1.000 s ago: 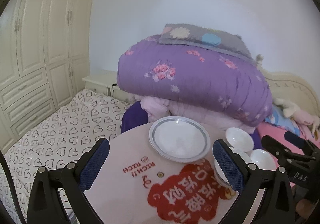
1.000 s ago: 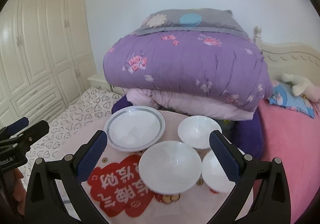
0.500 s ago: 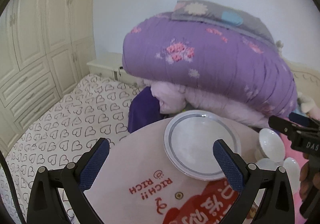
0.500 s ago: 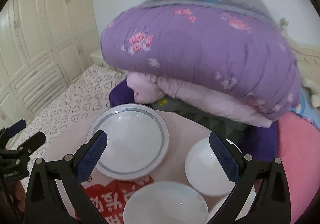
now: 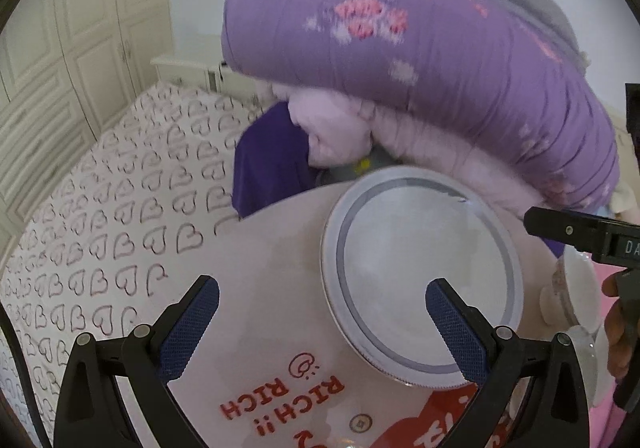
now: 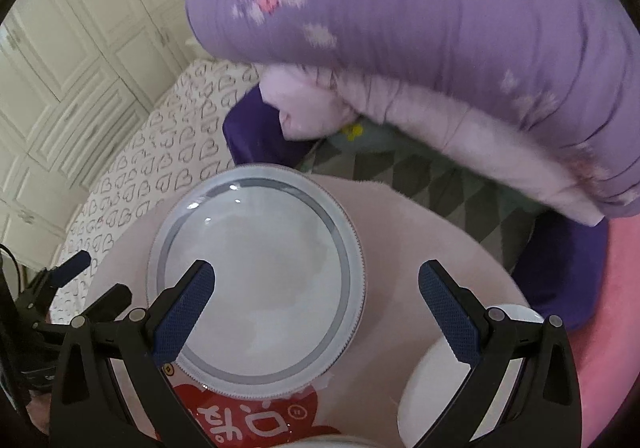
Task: Organize plates and bowls
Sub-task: 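Close both grippers on the rim of that plate, then carry the held plate with both grippers toward the white bowls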
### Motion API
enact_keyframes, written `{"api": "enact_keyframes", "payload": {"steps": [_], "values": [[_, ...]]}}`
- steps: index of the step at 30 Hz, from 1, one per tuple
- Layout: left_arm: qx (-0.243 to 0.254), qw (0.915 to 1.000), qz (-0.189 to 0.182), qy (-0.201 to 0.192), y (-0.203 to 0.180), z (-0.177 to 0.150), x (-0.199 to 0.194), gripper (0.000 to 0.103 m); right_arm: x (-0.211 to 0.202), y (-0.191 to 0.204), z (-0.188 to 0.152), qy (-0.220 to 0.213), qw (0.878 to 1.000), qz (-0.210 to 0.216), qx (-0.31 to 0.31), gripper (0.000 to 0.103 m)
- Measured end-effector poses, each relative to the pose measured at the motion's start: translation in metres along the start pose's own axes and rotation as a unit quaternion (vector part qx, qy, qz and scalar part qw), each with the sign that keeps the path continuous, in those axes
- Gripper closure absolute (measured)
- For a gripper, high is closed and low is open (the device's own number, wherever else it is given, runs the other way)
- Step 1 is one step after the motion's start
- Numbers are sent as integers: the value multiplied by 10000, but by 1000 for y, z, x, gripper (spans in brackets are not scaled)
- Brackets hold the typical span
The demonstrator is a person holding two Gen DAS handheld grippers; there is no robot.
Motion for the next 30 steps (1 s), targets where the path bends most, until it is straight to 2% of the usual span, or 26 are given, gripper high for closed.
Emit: {"api": "enact_keyframes", "payload": {"steps": [7, 13, 15, 18, 22, 24, 25, 30], "values": [[-384, 9972, -307, 568, 8, 27, 55, 5, 32, -9, -1, 464, 9989, 63, 56, 5], [-647, 9915, -537, 992, 15, 32, 85, 22, 47, -9, 1, 687, 9976, 63, -24, 15], [-672, 9904, -587, 1058, 15, 32, 91, 31, 52, -9, 0, 753, 9971, 67, -25, 18], [-694, 9894, -620, 1119, 17, 34, 98, 39, 60, -10, -4, 853, 9963, 105, -34, 26], [-722, 9889, -622, 1137, 17, 34, 102, 54, 68, -10, -8, 966, 9952, 163, -17, 43], [-715, 9884, -644, 1171, 15, 32, 103, 76, 72, -11, -10, 1012, 9947, 164, -8, 50], [-697, 9881, -661, 1201, 13, 29, 103, 82, 72, -10, -10, 977, 9951, 121, -39, 53], [-643, 9892, -654, 1140, 10, 23, 100, 83, 69, -14, -11, 948, 9955, -81, -29, 66]]}}
Point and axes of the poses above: each gripper's, at about its wrist camera, not at the fingertips, and x roughly the way its jaws point, y to its left, z to its top, the point moved 6 cm from there along x, roughly the way its jaws point, and after that the axes turned 4 degrees about -x, right-handed, at the moved point
